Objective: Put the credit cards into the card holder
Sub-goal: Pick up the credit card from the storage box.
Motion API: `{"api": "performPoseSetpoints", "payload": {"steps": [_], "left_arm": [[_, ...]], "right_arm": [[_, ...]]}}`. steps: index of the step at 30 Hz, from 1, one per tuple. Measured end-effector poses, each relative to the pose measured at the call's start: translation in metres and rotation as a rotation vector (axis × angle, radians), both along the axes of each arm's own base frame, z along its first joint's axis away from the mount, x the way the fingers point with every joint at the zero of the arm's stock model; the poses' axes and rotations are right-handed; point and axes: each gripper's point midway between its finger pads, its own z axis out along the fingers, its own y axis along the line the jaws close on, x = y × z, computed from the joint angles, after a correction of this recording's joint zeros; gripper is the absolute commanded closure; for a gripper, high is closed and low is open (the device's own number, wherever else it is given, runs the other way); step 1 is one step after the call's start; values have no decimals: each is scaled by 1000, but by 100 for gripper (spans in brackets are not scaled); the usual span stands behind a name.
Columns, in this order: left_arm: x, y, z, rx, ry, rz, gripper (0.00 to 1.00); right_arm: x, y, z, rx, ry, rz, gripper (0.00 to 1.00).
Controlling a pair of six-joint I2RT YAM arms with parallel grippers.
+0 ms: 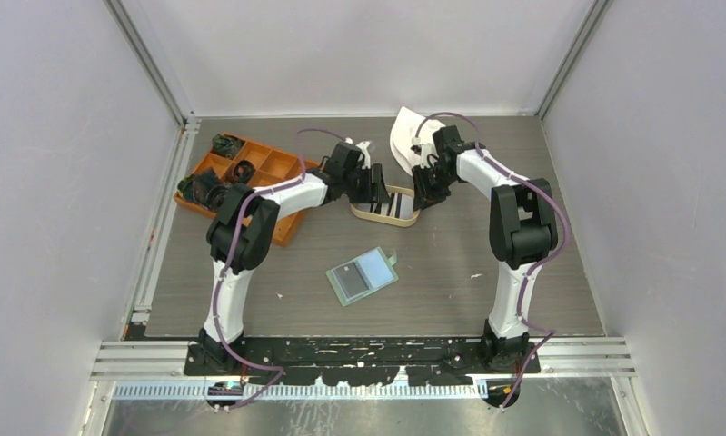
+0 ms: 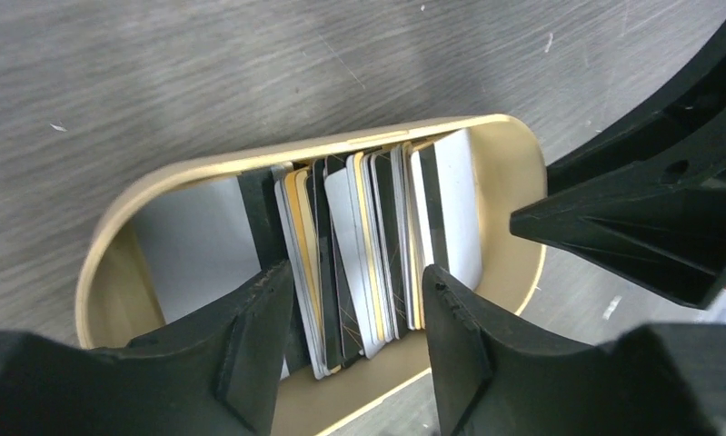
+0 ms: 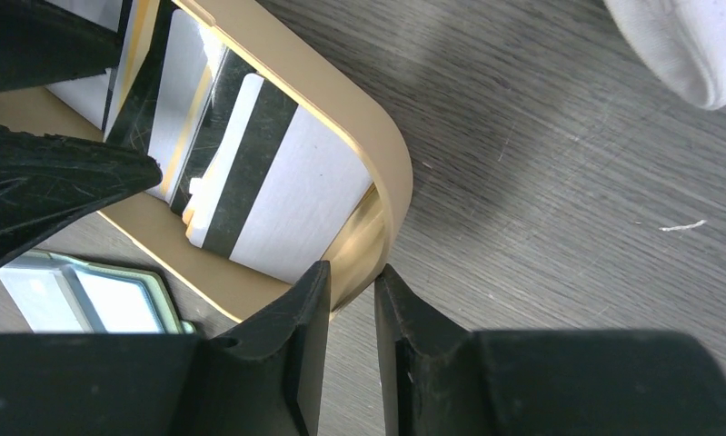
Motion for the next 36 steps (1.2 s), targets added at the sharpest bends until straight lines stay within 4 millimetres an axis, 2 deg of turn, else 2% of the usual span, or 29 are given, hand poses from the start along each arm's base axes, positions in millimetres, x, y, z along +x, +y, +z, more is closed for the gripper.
{"api": "performPoseSetpoints", "payload": {"steps": [8,17,21,26,33,36], "left_arm": [[-9,-11,3,-178,97,20,58],[-14,-25,18,-313,135,14,64],[-15,-30,26,-358,143,5,64],[-18,-35,34,-396,152,-12,58],[-20,-40,33,-400,156,-28,55],[-19,-46,27,-396,164,-37,54]], "right_arm": [[0,0,0,2,1,0,70],[0,0,0,3,2,1,70],[0,1,0,3,2,0,69],[0,1,0,4,6,-2,69],[0,1,-1,5,10,-2,68],[0,1,-1,5,10,-2,68]]}}
